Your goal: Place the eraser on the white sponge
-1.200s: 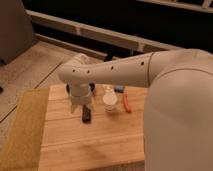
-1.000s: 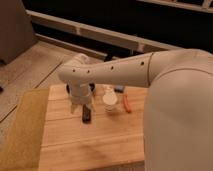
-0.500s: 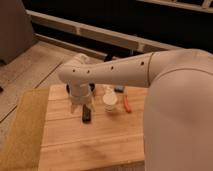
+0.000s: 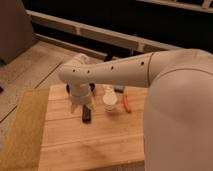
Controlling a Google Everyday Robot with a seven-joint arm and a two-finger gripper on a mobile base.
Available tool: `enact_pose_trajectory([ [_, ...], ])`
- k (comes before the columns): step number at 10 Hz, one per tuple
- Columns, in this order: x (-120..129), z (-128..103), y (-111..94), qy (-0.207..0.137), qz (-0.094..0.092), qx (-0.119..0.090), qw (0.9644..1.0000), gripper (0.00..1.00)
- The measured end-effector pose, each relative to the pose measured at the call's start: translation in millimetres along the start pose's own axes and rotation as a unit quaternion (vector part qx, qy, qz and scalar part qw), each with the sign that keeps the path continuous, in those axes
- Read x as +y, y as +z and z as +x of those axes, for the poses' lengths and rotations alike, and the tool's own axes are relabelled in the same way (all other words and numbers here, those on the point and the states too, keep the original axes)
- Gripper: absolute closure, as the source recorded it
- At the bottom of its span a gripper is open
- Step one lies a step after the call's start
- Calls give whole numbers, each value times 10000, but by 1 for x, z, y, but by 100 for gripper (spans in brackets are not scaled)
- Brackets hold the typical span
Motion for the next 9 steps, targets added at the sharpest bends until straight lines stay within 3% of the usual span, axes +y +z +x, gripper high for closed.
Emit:
enact_pose_trajectory([
  [2, -1, -2, -1, 10, 5, -25, 10000, 35],
  [4, -30, -27, -7, 147, 103, -288, 9994, 35],
  [5, -44, -46, -15, 100, 76, -551, 9984, 35],
  [8, -54, -77, -23, -379, -3, -1045, 9938, 35],
  [9, -51, -77, -20, -506, -37, -1059, 9931, 35],
])
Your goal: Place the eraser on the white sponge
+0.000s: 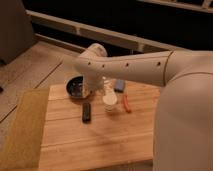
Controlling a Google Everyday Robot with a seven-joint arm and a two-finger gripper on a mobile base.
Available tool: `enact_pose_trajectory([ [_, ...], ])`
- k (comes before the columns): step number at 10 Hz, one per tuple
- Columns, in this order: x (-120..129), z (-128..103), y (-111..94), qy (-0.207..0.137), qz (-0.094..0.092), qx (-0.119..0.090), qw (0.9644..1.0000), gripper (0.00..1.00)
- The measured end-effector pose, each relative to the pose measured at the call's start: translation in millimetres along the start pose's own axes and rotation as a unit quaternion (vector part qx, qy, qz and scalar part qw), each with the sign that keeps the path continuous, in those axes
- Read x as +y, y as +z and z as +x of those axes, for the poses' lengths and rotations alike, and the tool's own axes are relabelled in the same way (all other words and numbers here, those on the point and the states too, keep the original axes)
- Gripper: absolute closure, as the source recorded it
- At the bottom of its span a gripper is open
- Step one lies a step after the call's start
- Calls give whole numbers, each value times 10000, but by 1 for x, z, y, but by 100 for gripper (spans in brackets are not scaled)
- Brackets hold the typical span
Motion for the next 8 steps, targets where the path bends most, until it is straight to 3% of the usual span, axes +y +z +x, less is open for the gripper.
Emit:
enact_pose_trajectory([
  [3, 29, 11, 19, -745, -287, 39, 9968, 35],
  [5, 40, 14, 30, -1082, -314, 157, 9935, 35],
  [8, 51, 17, 60, -1424, -253, 614, 9876, 35],
])
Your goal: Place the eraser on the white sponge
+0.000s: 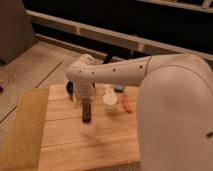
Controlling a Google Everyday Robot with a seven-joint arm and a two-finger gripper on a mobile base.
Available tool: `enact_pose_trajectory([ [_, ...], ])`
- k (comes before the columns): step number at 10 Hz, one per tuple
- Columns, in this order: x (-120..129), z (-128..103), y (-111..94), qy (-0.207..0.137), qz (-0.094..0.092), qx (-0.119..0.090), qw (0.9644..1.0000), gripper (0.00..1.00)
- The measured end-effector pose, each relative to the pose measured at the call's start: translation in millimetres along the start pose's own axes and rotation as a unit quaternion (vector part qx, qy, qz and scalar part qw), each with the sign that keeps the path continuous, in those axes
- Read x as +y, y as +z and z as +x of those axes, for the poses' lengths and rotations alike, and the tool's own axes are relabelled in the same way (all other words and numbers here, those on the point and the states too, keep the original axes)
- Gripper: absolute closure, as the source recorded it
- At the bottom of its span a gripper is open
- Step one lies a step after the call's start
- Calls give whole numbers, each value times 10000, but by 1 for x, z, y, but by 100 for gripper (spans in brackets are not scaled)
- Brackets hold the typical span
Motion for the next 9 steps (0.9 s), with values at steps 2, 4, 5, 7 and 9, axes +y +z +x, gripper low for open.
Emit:
enact_pose_trajectory([
  [2, -3, -6, 23, -45, 16, 373, 9993, 35],
  [4, -8, -14, 48, -22, 40, 784, 9969, 35],
  [5, -11, -18, 61, -8, 40, 982, 9952, 35],
  [7, -9, -25, 79, -22, 15, 1277, 9918, 35],
  [9, -7, -30, 99, -4, -10, 1582, 9874, 35],
])
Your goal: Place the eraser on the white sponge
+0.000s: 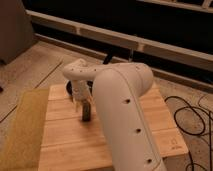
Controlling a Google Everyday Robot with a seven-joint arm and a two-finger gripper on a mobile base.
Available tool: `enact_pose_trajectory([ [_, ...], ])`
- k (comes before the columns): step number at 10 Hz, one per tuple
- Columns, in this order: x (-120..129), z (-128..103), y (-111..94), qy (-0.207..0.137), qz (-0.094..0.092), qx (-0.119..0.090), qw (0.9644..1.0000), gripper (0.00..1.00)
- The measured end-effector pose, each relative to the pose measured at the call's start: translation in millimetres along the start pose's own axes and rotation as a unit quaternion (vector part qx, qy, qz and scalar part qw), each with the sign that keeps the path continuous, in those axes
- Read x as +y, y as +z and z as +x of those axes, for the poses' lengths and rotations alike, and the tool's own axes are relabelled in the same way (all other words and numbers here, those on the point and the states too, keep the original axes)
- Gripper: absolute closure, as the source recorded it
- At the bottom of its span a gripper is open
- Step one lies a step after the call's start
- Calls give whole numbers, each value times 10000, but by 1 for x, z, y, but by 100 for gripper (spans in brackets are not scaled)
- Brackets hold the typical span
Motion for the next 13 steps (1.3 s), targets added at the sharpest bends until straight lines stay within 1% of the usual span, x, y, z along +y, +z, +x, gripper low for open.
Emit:
enact_pose_trajectory([
  [2, -3, -8, 14, 79, -50, 248, 9996, 35],
  [3, -5, -11, 18, 125, -79, 326, 9994, 35],
  [5, -12, -16, 24, 212, -109, 444, 9987, 35],
  [7, -16, -20, 27, 258, -125, 519, 9982, 35],
  [8, -18, -22, 28, 270, -131, 551, 9980, 37],
  [9, -19, -23, 28, 263, -137, 562, 9980, 42],
  [12, -19, -29, 28, 251, -227, 554, 9979, 76],
  [13, -20, -30, 27, 258, -248, 537, 9979, 84],
])
